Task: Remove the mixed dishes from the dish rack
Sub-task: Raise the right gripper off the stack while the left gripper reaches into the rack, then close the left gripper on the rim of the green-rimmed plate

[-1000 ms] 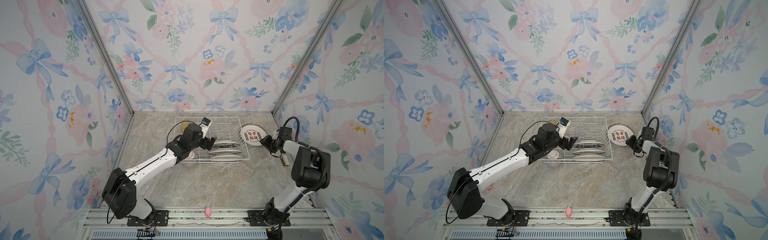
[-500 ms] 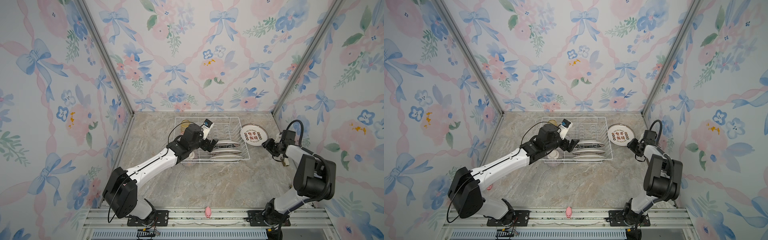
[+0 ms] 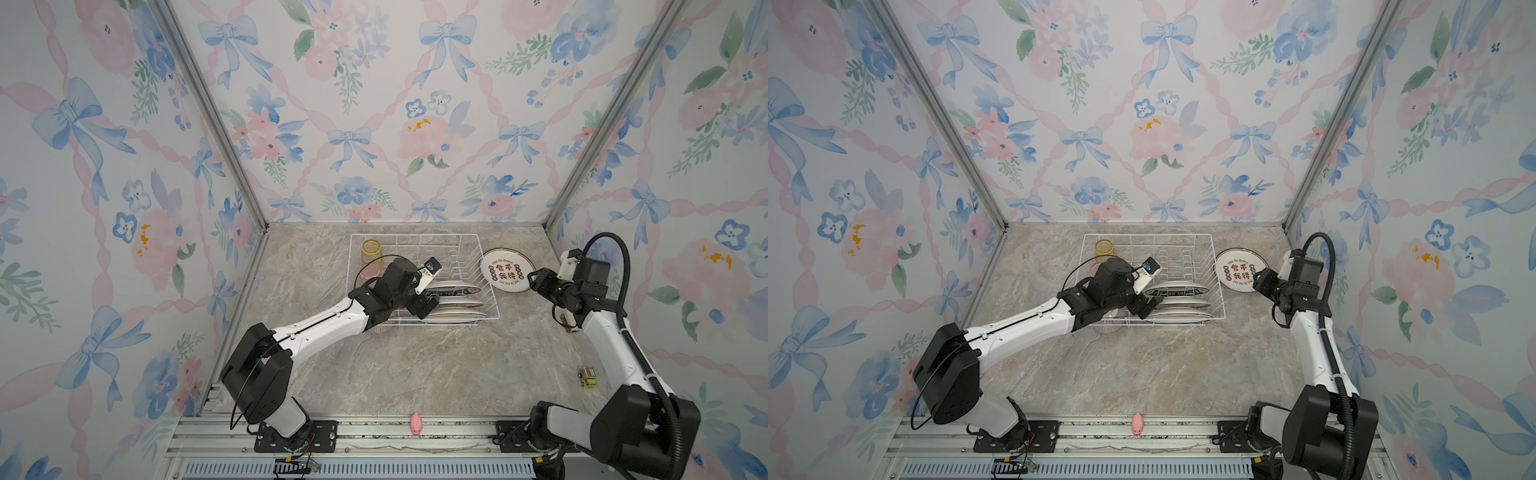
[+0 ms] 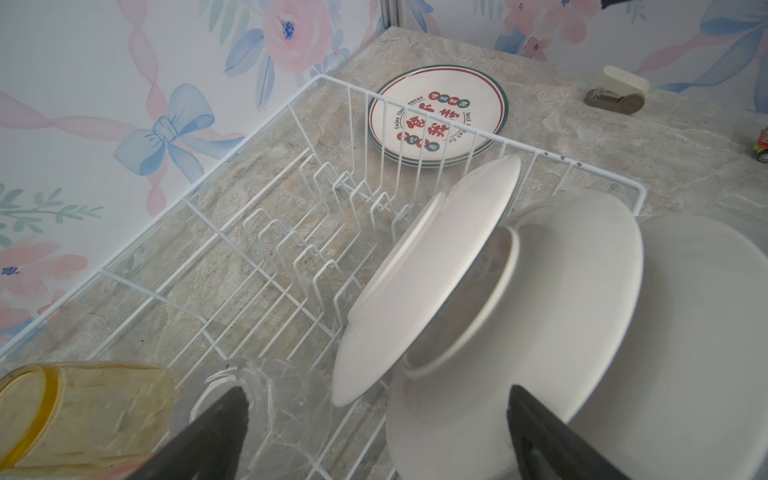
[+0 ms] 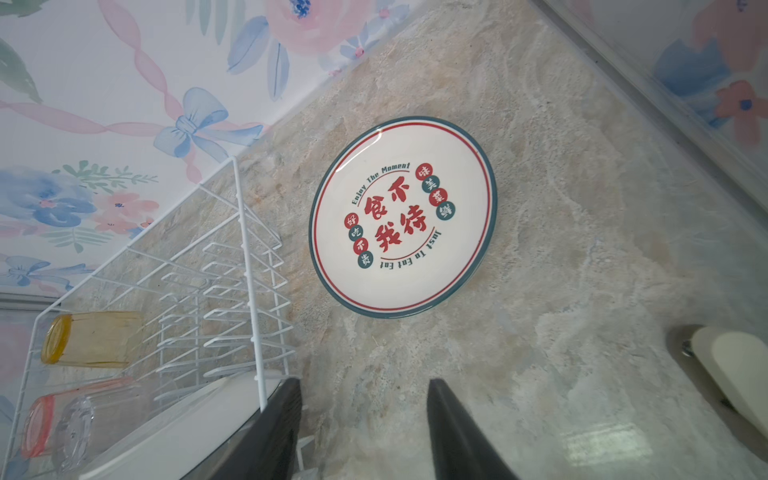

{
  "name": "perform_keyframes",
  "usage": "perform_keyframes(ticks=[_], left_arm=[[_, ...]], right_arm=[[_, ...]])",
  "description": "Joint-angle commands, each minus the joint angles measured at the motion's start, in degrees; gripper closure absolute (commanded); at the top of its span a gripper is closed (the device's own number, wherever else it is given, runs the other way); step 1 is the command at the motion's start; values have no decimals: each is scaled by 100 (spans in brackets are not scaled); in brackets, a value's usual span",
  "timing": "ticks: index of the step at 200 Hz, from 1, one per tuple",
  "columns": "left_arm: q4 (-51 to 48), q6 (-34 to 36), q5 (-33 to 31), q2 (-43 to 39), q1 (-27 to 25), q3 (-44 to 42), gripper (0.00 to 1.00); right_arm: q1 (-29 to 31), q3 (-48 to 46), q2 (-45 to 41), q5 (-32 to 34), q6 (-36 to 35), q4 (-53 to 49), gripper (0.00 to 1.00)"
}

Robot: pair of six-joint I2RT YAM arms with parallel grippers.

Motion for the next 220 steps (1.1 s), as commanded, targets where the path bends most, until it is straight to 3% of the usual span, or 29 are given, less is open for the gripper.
perform_keyframes(ticks=[1, 86, 220], left_arm=[[-114, 304, 71, 178, 1, 297, 10], [-535, 704, 23, 937, 2, 1054, 24], [-785, 1557, -74, 1618, 19, 1662, 49]], right_arm=[[78, 116, -272, 12, -53, -248, 48], [39, 82, -821, 138, -244, -485, 47], [1, -24, -1008, 58, -199, -377, 47]])
